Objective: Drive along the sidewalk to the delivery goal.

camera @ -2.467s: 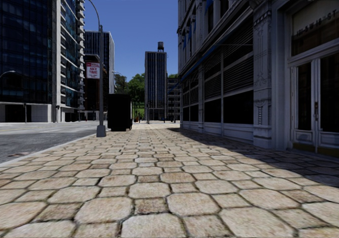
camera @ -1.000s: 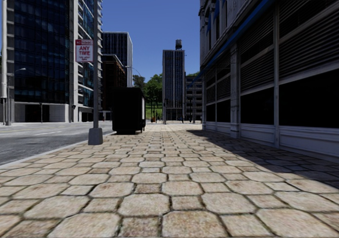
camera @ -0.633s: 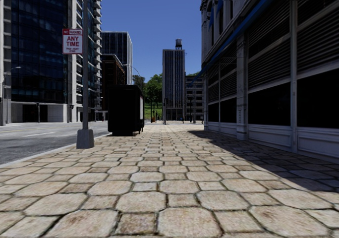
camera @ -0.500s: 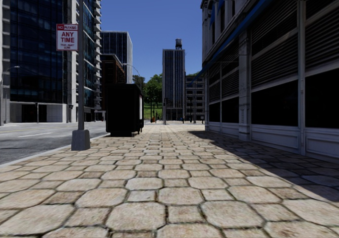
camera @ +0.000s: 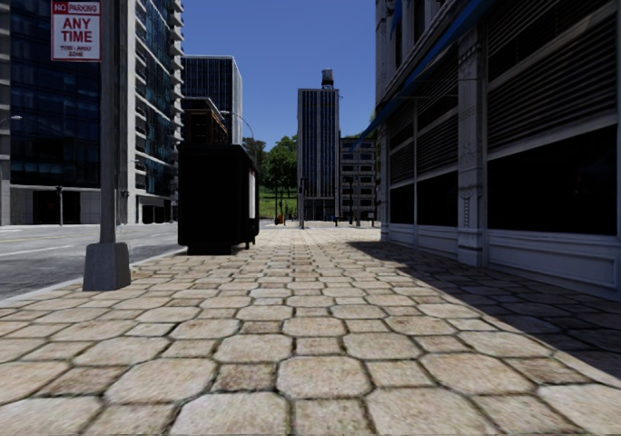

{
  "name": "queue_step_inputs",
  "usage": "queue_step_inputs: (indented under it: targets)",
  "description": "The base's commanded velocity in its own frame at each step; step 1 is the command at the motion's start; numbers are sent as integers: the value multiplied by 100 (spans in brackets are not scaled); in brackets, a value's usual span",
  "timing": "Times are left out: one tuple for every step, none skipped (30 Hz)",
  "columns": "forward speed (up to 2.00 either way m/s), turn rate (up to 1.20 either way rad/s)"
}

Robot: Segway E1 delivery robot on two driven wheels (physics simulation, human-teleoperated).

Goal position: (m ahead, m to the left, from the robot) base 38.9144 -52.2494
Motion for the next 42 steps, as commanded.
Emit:
queue_step_inputs:
  targets:
    - [199, 0]
    - [199, 0]
    - [199, 0]
    - [199, 0]
    - [199, 0]
    - [199, 0]
    - [199, 0]
    - [199, 0]
    - [199, 0]
    - [199, 0]
    - [199, 0]
    - [199, 0]
    - [199, 0]
    - [199, 0]
    - [199, 0]
    - [199, 0]
    - [199, 0]
    - [199, 0]
    - [199, 0]
    - [199, 0]
    - [199, 0]
    - [199, 0]
    - [199, 0]
    - [199, 0]
    - [199, 0]
    - [199, 0]
    - [199, 0]
    - [199, 0]
    - [199, 0]
    - [199, 0]
    - [199, 0]
    - [199, 0]
    - [199, 0]
    - [199, 0]
    - [199, 0]
    - [199, 0]
    - [199, 0]
    - [199, 0]
    - [199, 0]
    - [199, 0]
    - [199, 0]
    - [199, 0]
